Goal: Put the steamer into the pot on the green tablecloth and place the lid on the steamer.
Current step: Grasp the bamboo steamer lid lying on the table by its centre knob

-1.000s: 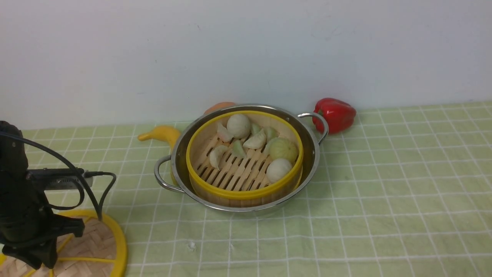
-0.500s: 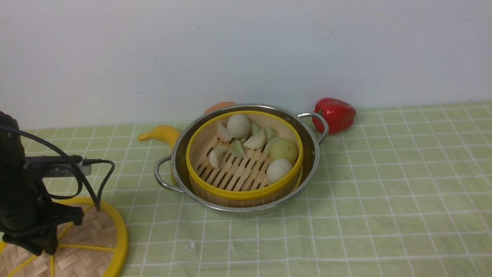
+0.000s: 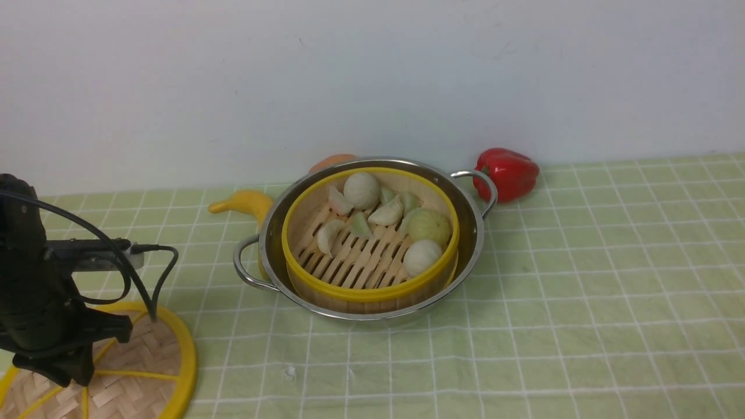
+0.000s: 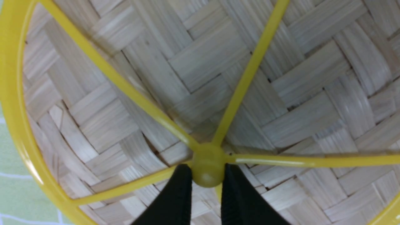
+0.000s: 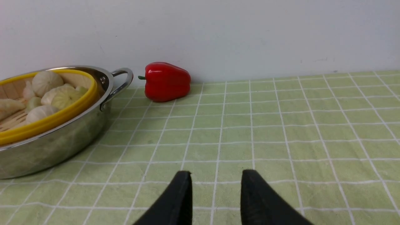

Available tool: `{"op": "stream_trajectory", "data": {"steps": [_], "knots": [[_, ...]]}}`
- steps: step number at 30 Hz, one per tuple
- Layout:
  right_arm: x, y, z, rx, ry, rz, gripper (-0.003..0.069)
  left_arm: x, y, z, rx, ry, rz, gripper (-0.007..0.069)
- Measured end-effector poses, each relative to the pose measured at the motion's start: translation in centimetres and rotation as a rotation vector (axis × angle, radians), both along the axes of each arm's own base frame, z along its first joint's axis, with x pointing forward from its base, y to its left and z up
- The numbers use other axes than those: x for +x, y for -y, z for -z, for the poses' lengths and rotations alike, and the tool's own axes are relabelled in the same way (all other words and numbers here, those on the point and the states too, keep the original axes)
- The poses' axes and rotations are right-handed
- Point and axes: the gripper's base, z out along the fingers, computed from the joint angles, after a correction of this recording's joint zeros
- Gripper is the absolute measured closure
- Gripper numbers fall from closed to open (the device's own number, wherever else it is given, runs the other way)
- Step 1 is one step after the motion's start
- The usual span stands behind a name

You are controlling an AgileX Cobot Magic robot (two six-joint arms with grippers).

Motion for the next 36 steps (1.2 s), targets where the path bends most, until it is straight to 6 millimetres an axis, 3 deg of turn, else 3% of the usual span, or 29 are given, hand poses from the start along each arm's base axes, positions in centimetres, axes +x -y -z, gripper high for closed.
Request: {"op": "stream_trajectory", "data": {"steps": [6, 9, 14, 17, 22, 29, 36], "knots": [[0.0, 0.0, 0.0, 0.000, 0.000, 0.000, 0.0419, 0.1, 0.0, 0.0, 0.000, 0.004, 0.000, 0.0501], [0.0, 0.0, 0.0, 0.000, 0.000, 0.000, 0.0419, 0.2, 0.0, 0.1, 0.001, 0.013, 0.001, 0.0457], [0.0, 0.0, 0.0, 0.000, 0.000, 0.000, 0.0419, 0.3, 0.0, 0.2, 0.003, 0.027, 0.003, 0.0320], [0.0, 0.0, 0.0, 0.000, 0.000, 0.000, 0.0419, 0.3, 0.0, 0.2, 0.003, 0.028, 0.003, 0.0298], [0.0, 0.0, 0.0, 0.000, 0.000, 0.000, 0.0419, 0.3, 0.0, 0.2, 0.002, 0.028, 0.002, 0.0328], [0.0, 0.0, 0.0, 0.000, 0.000, 0.000, 0.0419, 0.4, 0.0, 0.2, 0.000, 0.030, -0.014, 0.0505], [0.0, 0.0, 0.0, 0.000, 0.000, 0.000, 0.0419, 0.9, 0.0, -0.8, -0.011, 0.015, -0.017, 0.0505]]}}
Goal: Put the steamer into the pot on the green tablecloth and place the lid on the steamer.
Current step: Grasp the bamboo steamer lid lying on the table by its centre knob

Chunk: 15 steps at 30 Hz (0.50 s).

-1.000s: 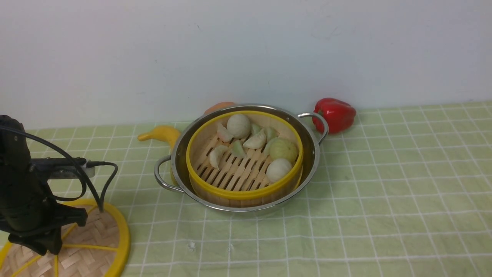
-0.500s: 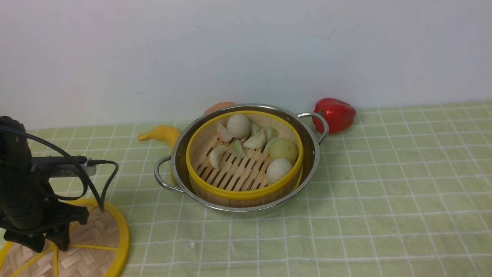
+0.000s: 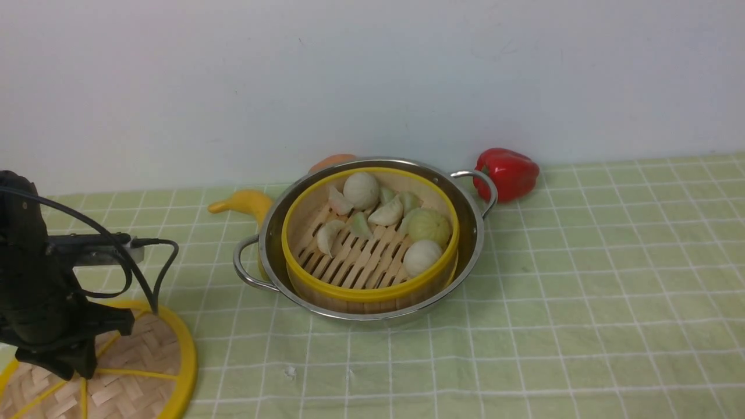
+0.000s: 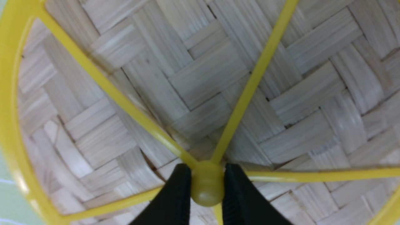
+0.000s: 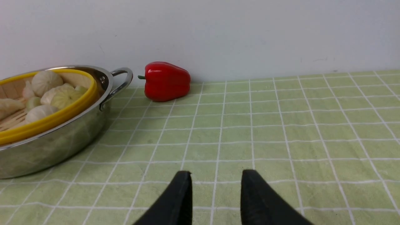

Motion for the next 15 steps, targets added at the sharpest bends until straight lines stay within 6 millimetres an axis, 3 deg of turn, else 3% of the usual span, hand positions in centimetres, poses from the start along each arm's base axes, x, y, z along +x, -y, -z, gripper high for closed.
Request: {"op": "stream_trajectory", "data": {"steps": [2, 5, 10, 12, 14, 15], "knots": [[0.0, 0.0, 0.0, 0.000, 0.000, 0.000, 0.0419, 0.6, 0.1, -1.4, -0.024, 0.009, 0.003, 0.0505], [0.0, 0.0, 0.0, 0.000, 0.000, 0.000, 0.0419, 2.1, 0.6, -5.1, -0.084, 0.105, 0.029, 0.0505], [0.0, 0.0, 0.0, 0.000, 0.000, 0.000, 0.0419, 4.3, 2.0, -13.8, -0.198, 0.374, 0.194, 0.0505], [0.0, 0.0, 0.0, 0.000, 0.000, 0.000, 0.0419, 4.9, 2.9, -16.3, -0.201, 0.462, 0.279, 0.0505], [0.0, 0.0, 0.0, 0.000, 0.000, 0.000, 0.0419, 5.4, 3.9, -18.4, -0.176, 0.532, 0.370, 0.0505], [0.0, 0.0, 0.0, 0.000, 0.000, 0.000, 0.0419, 5.5, 4.1, -18.4, -0.176, 0.532, 0.379, 0.0505]]}}
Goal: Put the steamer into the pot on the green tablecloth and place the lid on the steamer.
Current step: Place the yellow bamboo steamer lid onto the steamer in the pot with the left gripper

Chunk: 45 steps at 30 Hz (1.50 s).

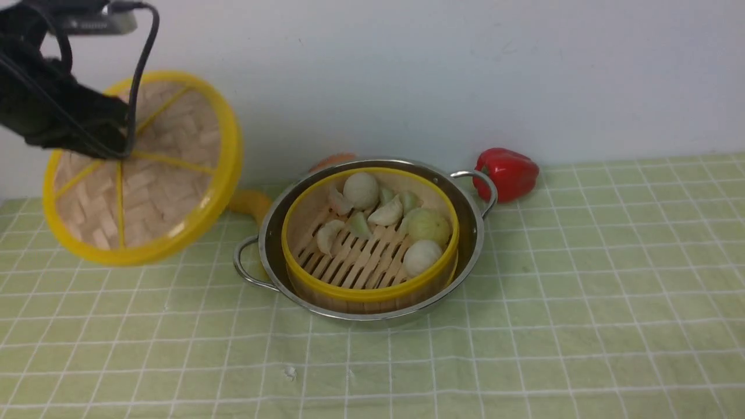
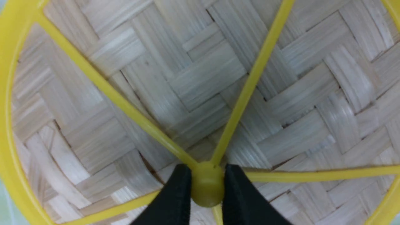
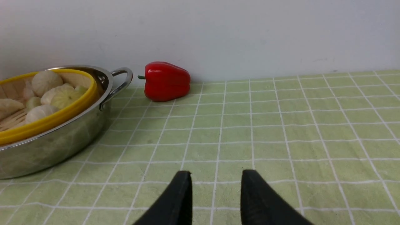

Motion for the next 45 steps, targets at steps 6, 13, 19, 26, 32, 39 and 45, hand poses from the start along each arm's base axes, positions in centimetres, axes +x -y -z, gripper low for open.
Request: {"op": "stream_trajectory", "data": {"steps": [6, 13, 19, 26, 32, 39, 45], "knots": [[0.0, 0.0, 0.0, 0.000, 0.000, 0.000, 0.0419, 1.0, 8.2, -1.9, 0.073, 0.108, 0.348, 0.0505], [0.0, 0.0, 0.0, 0.000, 0.000, 0.000, 0.0419, 0.9, 17.5, 1.6, 0.250, 0.057, 0.642, 0.0505], [0.0, 0.0, 0.0, 0.000, 0.000, 0.000, 0.0419, 1.9, 21.0, 4.4, 0.399, 0.096, 0.713, 0.0505], [0.0, 0.0, 0.0, 0.000, 0.000, 0.000, 0.0419, 3.3, 21.9, 6.4, 0.387, 0.114, 0.684, 0.0505], [0.0, 0.0, 0.0, 0.000, 0.000, 0.000, 0.0419, 3.6, 21.9, 7.7, 0.386, 0.063, 0.663, 0.0505], [0.0, 0.0, 0.0, 0.000, 0.000, 0.000, 0.0419, 3.6, 21.9, 8.0, 0.390, 0.053, 0.662, 0.0505], [0.0, 0.0, 0.0, 0.000, 0.000, 0.000, 0.0419, 4.1, 22.1, 9.5, 0.395, 0.016, 0.668, 0.0505]]}}
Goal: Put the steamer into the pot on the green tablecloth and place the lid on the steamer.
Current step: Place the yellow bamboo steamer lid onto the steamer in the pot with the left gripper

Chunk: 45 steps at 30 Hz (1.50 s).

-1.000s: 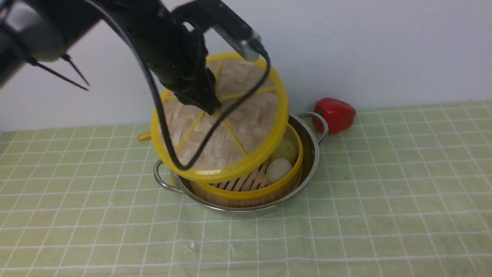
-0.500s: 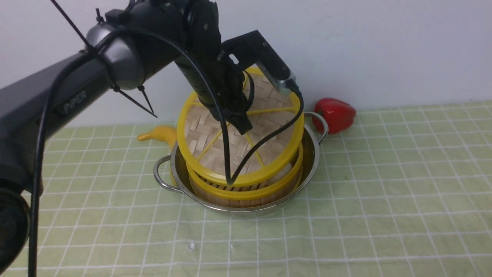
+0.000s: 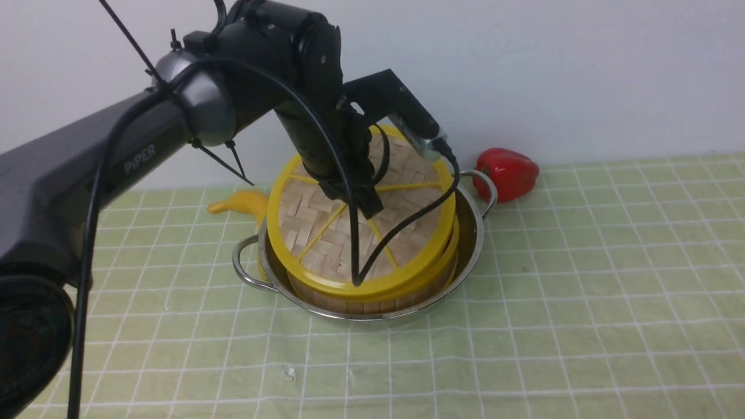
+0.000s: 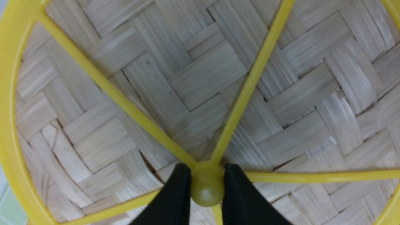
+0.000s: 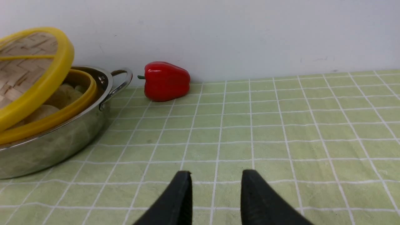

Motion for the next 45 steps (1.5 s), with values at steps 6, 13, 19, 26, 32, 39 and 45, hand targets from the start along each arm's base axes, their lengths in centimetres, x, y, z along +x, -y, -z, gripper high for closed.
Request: {"op": "stream_trajectory", "data": {"steps": [6, 13, 19, 26, 32, 39, 45], "knots": [[0.0, 0.0, 0.0, 0.000, 0.000, 0.000, 0.0419, 0.3, 0.2, 0.2, -0.013, 0.026, 0.003, 0.0505], [0.0, 0.0, 0.0, 0.000, 0.000, 0.000, 0.0419, 0.5, 0.3, 0.1, -0.026, 0.048, 0.005, 0.0505], [0.0, 0.0, 0.0, 0.000, 0.000, 0.000, 0.0419, 0.8, 0.4, 0.8, -0.020, 0.040, 0.008, 0.0505], [0.0, 0.0, 0.0, 0.000, 0.000, 0.000, 0.0419, 0.9, 0.5, 1.5, -0.012, 0.017, 0.010, 0.0505], [0.0, 0.0, 0.0, 0.000, 0.000, 0.000, 0.0419, 1.0, 0.6, 1.4, -0.015, 0.032, 0.028, 0.0505], [0.0, 0.0, 0.0, 0.000, 0.000, 0.000, 0.0419, 1.0, 0.6, 1.5, -0.012, 0.036, 0.042, 0.0505], [0.0, 0.0, 0.0, 0.000, 0.000, 0.000, 0.0419, 1.5, 0.9, 2.7, -0.007, 0.036, 0.055, 0.0505]]}}
